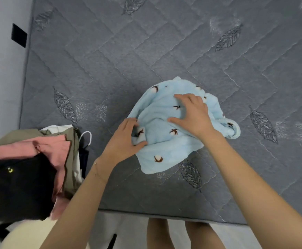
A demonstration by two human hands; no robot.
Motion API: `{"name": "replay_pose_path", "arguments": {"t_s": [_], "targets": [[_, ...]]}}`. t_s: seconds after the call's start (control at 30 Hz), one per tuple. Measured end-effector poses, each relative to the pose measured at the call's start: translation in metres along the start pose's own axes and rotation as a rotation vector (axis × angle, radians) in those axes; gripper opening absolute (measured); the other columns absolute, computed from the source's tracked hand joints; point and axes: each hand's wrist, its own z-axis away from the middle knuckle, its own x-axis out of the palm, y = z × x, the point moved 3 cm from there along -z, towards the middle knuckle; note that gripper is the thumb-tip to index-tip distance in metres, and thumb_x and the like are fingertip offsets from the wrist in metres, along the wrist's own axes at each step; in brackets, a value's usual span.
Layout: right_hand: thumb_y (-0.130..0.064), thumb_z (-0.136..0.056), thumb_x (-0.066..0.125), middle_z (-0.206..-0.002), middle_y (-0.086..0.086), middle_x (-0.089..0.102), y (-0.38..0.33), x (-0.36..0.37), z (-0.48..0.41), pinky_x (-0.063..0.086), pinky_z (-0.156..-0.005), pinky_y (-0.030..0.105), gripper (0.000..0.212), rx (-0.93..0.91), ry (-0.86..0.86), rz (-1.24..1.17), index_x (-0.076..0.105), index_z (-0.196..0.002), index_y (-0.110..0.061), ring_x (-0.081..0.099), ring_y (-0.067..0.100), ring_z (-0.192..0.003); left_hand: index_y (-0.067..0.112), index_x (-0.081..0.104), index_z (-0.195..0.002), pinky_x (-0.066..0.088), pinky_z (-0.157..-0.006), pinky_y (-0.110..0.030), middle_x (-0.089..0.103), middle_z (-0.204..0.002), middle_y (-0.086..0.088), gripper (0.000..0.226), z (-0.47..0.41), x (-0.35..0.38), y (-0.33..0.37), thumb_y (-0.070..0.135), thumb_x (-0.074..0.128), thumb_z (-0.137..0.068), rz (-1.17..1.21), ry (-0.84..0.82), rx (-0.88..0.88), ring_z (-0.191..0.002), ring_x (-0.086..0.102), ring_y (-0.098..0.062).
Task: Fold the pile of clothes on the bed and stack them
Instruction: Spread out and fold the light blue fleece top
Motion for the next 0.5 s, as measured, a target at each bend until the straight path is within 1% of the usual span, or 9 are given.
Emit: {"name": "replay_pose_path", "arguments": {"t_s": [0.07,0.13,0.2,0.23,0.27,0.3,0.33,0.43,0.5], "targets": [[-0.050,-0.075,0.076,-0.135,-0.001,0.046,0.007,0.006,-0.002,0.028,-0.104,0.036,0.078,-0.024,-0.047,0.046,0.044,-0.142,-0.025,0.040,0.022,-0.124,0.009,0.053,-0.111,0.032,-0.093,-0.016,0.046,-0.126,0.006,0.044,0.003,-0.005,-0.009,0.028,0.078,-0.080,-0.044,-0.052,0.010,-0.114,0.043,-0.007],[-0.041,-0.080,0.075,-0.126,0.001,0.057,0.014,0.009,-0.002,0.036,-0.099,0.032,0.061,-0.076,-0.030,0.022,0.054,-0.133,-0.019,0.051,0.022,-0.116,0.003,0.060,-0.098,0.033,-0.094,-0.016,0.057,-0.124,-0.003,0.025,0.003,-0.008,-0.013,0.020,0.073,-0.085,-0.093,-0.025,0.062,-0.115,0.051,-0.016],[-0.029,-0.086,0.071,-0.110,0.002,0.066,0.017,0.005,-0.002,0.037,-0.083,0.019,0.033,-0.106,0.053,-0.060,0.064,-0.114,-0.013,0.060,0.019,-0.099,0.007,0.066,-0.097,0.039,-0.091,-0.017,0.064,-0.111,0.001,0.009,0.002,-0.013,-0.014,0.014,0.065,-0.092,0.066,0.063,-0.008,-0.104,0.058,-0.014],[-0.026,-0.088,0.068,-0.102,0.002,0.067,0.019,0.002,-0.001,0.035,-0.077,0.016,0.024,-0.095,0.114,-0.115,0.065,-0.106,-0.010,0.059,0.015,-0.091,0.016,0.065,-0.094,0.043,-0.081,-0.015,0.063,-0.096,0.010,0.005,0.000,-0.014,-0.014,0.014,0.060,-0.095,0.200,0.125,-0.064,-0.090,0.057,-0.006],[-0.024,-0.091,0.065,-0.097,0.001,0.066,0.021,-0.002,-0.002,0.033,-0.074,0.016,0.019,-0.077,0.186,-0.174,0.064,-0.102,-0.009,0.055,0.012,-0.085,0.023,0.060,-0.086,0.040,-0.069,-0.013,0.056,-0.080,0.017,0.015,-0.002,-0.016,-0.014,0.015,0.056,-0.098,0.308,0.214,-0.108,-0.074,0.050,0.001],[-0.023,-0.093,0.062,-0.092,0.000,0.064,0.022,-0.006,-0.003,0.033,-0.073,0.016,0.016,-0.060,0.262,-0.225,0.063,-0.098,-0.007,0.051,0.009,-0.081,0.026,0.054,-0.079,0.035,-0.060,-0.012,0.047,-0.070,0.015,0.022,-0.005,-0.018,-0.014,0.017,0.053,-0.100,0.376,0.302,-0.137,-0.065,0.041,0.003],[-0.022,-0.095,0.059,-0.089,-0.002,0.060,0.021,-0.009,-0.005,0.034,-0.073,0.017,0.016,-0.054,0.324,-0.256,0.061,-0.095,-0.006,0.048,0.007,-0.080,0.025,0.050,-0.075,0.031,-0.056,-0.012,0.042,-0.066,0.013,0.026,-0.008,-0.019,-0.013,0.018,0.051,-0.101,0.414,0.376,-0.168,-0.061,0.036,0.002],[-0.018,-0.096,0.056,-0.085,-0.003,0.055,0.014,-0.015,-0.014,0.033,-0.073,0.017,0.016,-0.065,0.405,-0.283,0.058,-0.089,-0.003,0.045,0.009,-0.079,0.016,0.047,-0.074,0.032,-0.056,-0.012,0.039,-0.065,0.005,0.027,-0.021,-0.016,-0.011,0.019,0.050,-0.101,0.417,0.509,-0.221,-0.058,0.034,0.000],[-0.019,-0.096,0.056,-0.081,0.000,0.055,0.012,-0.019,-0.024,0.035,-0.073,0.017,0.018,-0.046,0.441,-0.311,0.056,-0.085,-0.004,0.046,0.011,-0.076,0.013,0.047,-0.075,0.032,-0.056,-0.012,0.039,-0.064,0.007,0.027,-0.030,-0.012,-0.010,0.022,0.051,-0.100,0.382,0.569,-0.250,-0.057,0.036,0.000]]}}
